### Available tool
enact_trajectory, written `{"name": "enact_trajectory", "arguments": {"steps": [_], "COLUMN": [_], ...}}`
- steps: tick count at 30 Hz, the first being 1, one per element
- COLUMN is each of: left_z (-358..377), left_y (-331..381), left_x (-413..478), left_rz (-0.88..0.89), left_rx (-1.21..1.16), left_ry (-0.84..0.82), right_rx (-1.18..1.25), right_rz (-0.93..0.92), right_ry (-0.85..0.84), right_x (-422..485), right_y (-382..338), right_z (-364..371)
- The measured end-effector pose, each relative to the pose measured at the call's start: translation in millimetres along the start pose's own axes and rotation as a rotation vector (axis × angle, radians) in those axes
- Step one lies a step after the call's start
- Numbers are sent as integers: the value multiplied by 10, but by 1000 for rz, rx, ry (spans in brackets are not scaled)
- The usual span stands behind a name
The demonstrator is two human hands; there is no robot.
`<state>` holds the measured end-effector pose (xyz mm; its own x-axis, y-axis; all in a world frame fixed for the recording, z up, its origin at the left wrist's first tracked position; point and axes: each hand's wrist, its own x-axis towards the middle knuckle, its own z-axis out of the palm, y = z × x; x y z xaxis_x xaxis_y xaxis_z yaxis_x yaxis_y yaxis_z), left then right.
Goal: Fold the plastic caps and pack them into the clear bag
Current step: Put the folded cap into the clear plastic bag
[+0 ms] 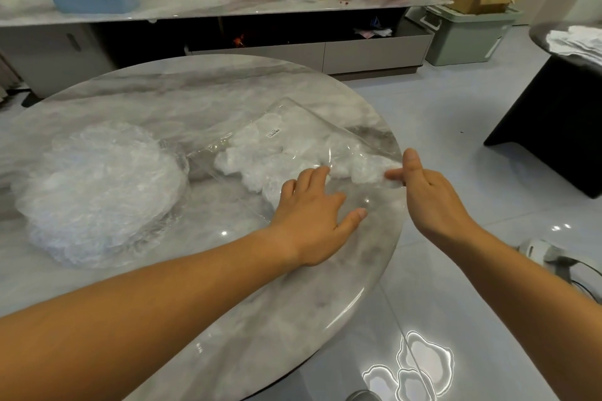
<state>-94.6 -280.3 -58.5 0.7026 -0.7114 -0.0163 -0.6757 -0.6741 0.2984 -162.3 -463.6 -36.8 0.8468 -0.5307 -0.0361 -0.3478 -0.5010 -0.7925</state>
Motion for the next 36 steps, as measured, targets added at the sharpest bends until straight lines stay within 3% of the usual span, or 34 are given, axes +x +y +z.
{"name": "enact_trajectory", "arguments": {"steps": [8,13,22,29,36], "left_z": [-5,-4,-150,-260,-269], "left_y": [86,12,-89,-235,-212], "left_x": [-47,-46,-183,-315,-444], "left_rz": [16,-67,-16,-18,78], "left_rx": [160,100,-62,-110,-2], "left_ry": [-110,-115,-113,-131,-162], "right_rx": [-8,-42,-3,144,859], "right_rz": [-103,-178,-268,18,316], "right_ry": [-60,-123,-134,-353,-416], "right_x": [4,-4,126,57,15], "right_y": [-2,30,-62,-252,-418], "right_z": [55,61,89,207,378]}}
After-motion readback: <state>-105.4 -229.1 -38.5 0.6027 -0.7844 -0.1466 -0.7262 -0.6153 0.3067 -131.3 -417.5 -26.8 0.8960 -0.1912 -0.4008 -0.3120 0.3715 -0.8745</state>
